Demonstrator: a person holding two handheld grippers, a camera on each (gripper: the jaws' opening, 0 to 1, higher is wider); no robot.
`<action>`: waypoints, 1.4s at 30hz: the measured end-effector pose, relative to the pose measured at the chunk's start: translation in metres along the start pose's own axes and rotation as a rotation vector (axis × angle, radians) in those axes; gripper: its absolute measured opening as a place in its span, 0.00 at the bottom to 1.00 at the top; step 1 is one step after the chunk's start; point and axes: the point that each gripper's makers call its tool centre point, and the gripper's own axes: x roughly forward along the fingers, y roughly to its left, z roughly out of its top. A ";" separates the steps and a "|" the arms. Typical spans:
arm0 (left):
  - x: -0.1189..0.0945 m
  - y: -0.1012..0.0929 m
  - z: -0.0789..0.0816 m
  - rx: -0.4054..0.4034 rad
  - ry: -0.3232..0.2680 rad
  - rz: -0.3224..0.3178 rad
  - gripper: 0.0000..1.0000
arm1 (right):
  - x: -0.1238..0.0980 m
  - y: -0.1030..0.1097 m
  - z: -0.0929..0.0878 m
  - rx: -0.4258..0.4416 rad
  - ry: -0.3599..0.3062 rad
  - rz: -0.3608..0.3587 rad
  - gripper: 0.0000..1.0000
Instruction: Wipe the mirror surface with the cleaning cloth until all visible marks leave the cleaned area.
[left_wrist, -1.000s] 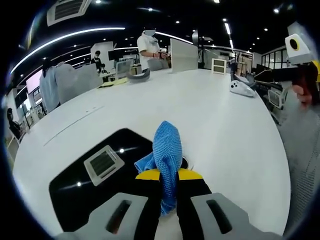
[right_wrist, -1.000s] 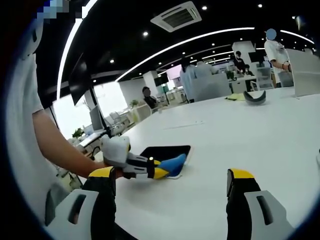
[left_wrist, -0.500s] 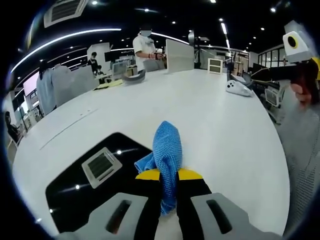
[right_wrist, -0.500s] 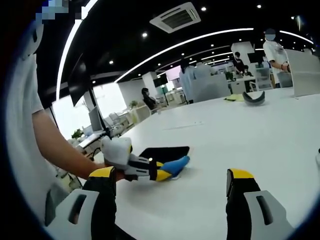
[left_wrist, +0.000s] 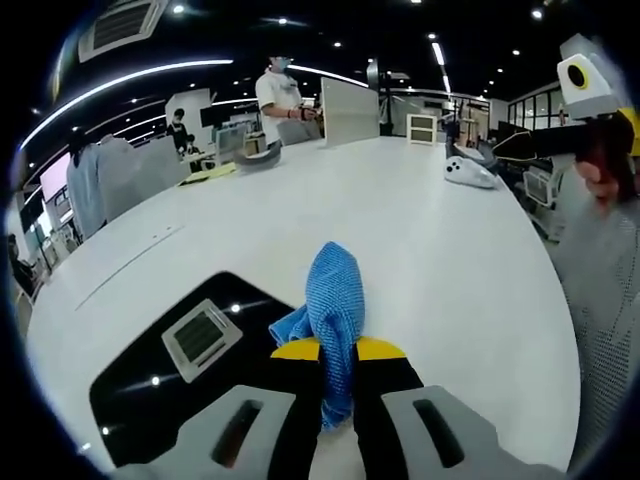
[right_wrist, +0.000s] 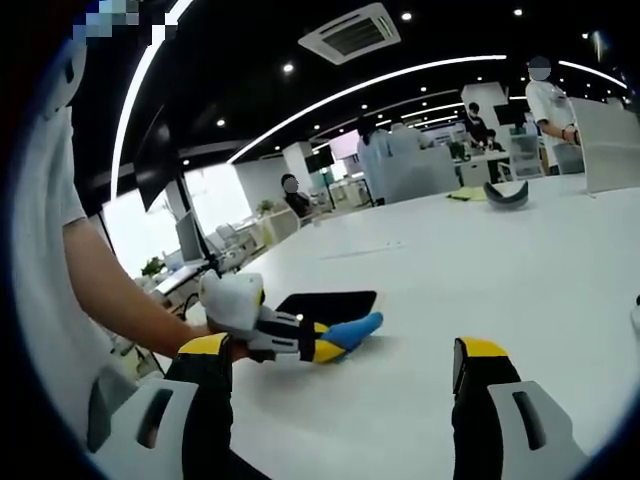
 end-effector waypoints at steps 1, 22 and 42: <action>0.000 0.000 0.000 -0.001 0.000 -0.001 0.07 | 0.000 0.000 0.000 0.000 0.000 -0.001 0.91; 0.001 0.002 0.001 -0.043 -0.003 0.002 0.07 | 0.000 -0.001 0.000 0.009 0.001 -0.002 0.91; 0.002 0.008 0.002 -0.123 -0.017 0.025 0.07 | 0.001 -0.002 0.000 0.010 0.002 -0.003 0.91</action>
